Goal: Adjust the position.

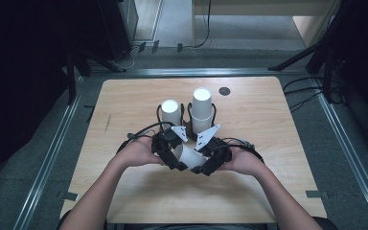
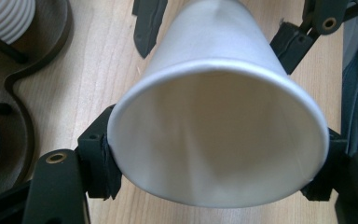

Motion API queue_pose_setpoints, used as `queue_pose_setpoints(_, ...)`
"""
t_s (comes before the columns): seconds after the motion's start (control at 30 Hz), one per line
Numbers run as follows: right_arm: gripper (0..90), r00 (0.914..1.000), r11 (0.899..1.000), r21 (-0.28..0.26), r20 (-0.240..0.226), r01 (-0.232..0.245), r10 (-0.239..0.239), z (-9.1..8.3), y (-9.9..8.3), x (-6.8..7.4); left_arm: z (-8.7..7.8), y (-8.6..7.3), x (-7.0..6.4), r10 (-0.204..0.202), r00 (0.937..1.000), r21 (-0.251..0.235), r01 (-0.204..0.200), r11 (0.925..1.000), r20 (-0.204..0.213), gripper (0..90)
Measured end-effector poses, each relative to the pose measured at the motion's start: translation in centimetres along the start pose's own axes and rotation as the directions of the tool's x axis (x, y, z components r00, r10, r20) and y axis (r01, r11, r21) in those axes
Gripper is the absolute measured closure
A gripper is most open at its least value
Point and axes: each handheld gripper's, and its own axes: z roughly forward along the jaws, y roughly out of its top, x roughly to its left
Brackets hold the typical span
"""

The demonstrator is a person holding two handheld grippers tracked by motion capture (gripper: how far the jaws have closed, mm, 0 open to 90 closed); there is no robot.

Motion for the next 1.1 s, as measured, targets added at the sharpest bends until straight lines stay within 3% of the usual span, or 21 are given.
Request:
queue_pose_setpoints(0.2, 33.6, 0.9999, 1.000, 0.004, -0.006, 0.011, -0.011, 0.1, 0.2, 0.2, 0.1, -0.1, 0.1, 0.007, 1.0000, -0.008, -0.007, 0.9999, 0.001, 23.4)
queue_pose_setpoints(0.27, 33.5, 0.9999, 1.000, 0.002, -0.004, 0.010, -0.010, 0.1, 0.2, 0.2, 0.0, -0.1, 0.0, 0.038, 0.9992, -0.022, -0.038, 0.9990, -0.012, 20.8)
queue_pose_setpoints(0.3, 33.4, 0.9999, 1.000, -0.002, -0.002, 0.012, -0.012, 0.0, 0.2, 0.2, -0.1, -0.1, -0.2, 0.068, 0.9970, -0.039, -0.069, 0.9968, -0.039, 18.8)
queue_pose_setpoints(0.33, 33.4, 1.0000, 1.000, -0.008, -0.004, 0.005, -0.005, -0.1, 0.2, 0.2, -0.2, -0.1, -0.4, 0.076, 0.9955, -0.041, -0.079, 0.9961, -0.056, 12.3)
queue_pose_setpoints(0.5, 33.3, 1.0000, 0.999, -0.032, 0.008, 0.001, -0.001, -0.7, 0.2, 0.0, -0.6, -0.5, -0.2, 0.040, 0.9973, -0.102, -0.046, 0.9937, -0.062, 3.7)
queue_pose_setpoints(0.73, 33.3, 0.9998, 0.998, -0.065, 0.013, -0.012, 0.013, -1.3, 0.1, -0.2, -1.0, -1.2, -0.3, 0.031, 0.9963, -0.161, -0.044, 0.9860, -0.081, 3.1)
queue_pose_setpoints(0.93, 33.2, 0.9998, 0.995, -0.094, 0.012, -0.015, 0.016, -1.8, 0.0, -0.3, -1.7, -1.8, -0.4, 0.003, 0.9971, -0.252, -0.022, 0.9675, -0.076, 4.1)
queue_pose_setpoints(1.1, 33.1, 0.9997, 0.994, -0.111, -0.004, -0.023, 0.022, -2.1, 0.0, -0.2, -2.1, -2.4, -0.5, -0.019, 0.9984, -0.324, 0.000, 0.9461, -0.054, 5.7)
